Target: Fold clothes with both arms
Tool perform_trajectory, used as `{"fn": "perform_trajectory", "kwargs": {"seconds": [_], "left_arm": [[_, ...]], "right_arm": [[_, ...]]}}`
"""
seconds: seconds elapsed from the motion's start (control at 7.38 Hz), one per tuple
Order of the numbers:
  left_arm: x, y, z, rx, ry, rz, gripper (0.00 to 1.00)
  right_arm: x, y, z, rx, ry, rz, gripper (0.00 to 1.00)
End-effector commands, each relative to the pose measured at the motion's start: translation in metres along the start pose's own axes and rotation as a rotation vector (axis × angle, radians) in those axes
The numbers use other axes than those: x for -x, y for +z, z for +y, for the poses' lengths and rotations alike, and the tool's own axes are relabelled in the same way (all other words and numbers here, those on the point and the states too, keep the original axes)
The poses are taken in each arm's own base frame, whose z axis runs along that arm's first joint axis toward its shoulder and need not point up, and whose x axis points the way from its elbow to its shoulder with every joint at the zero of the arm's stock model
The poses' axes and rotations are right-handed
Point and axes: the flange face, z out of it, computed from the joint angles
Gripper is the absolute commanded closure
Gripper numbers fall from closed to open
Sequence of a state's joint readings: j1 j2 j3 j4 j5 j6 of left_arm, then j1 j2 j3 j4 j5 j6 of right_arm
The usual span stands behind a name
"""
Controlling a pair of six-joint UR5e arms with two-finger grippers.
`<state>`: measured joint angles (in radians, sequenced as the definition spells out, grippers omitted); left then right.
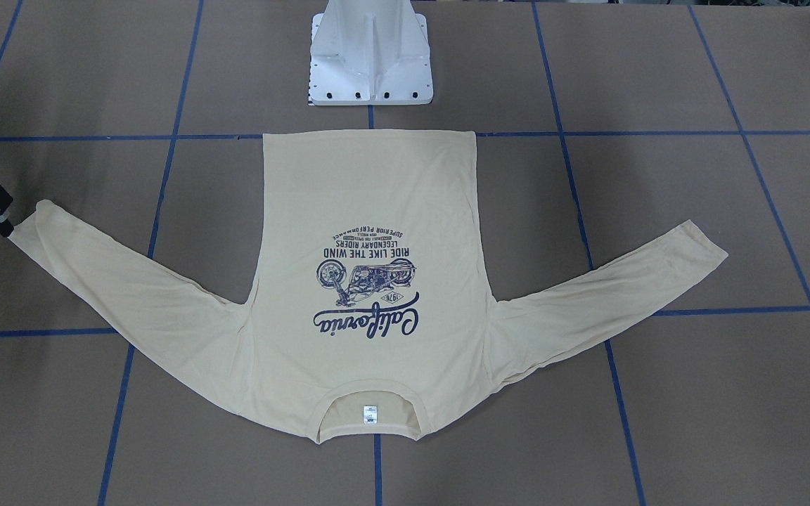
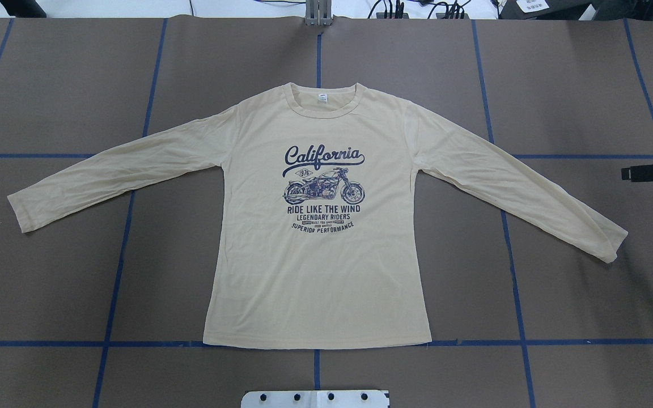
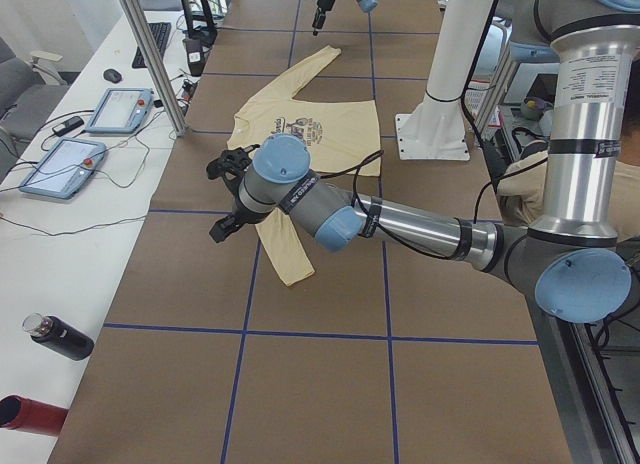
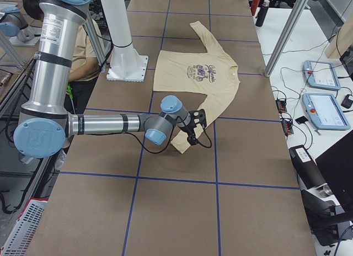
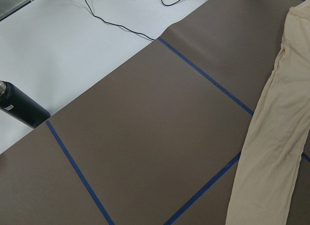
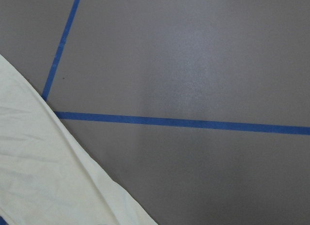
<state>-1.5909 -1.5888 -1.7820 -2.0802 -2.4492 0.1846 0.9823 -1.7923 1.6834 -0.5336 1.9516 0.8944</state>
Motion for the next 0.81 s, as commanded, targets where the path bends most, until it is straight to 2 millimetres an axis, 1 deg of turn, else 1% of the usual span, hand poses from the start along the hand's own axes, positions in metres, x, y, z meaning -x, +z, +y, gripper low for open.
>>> {"fn": "perform_trajectory", "kwargs": {"seconds": [0.0,0.14,0.27,0.41,0.68], "left_arm": [[-0.001,0.001,0.0,0.001,0.0,0.002,0.0],[-0.001,0.001,0.0,0.001,0.0,0.002,0.0],[-0.001,0.001,0.0,0.001,0.0,0.002,0.0],[0.0,0.001,0.001,0.002,-0.002,0.002,0.0],[0.0,0.001,0.002,0.002,-0.002,0.001,0.0]], "right_arm": [[-0.018,0.013,0.025,0.006,0.009,-0.02,0.24],[-0.017,0.017,0.034,0.013,-0.003,-0.007,0.3],[-0.02,0.021,0.052,0.018,-0.024,0.029,0.3],[-0.019,0.022,0.067,0.025,-0.045,0.049,0.3],[-0.021,0.027,0.08,0.024,-0.075,0.08,0.34]]}}
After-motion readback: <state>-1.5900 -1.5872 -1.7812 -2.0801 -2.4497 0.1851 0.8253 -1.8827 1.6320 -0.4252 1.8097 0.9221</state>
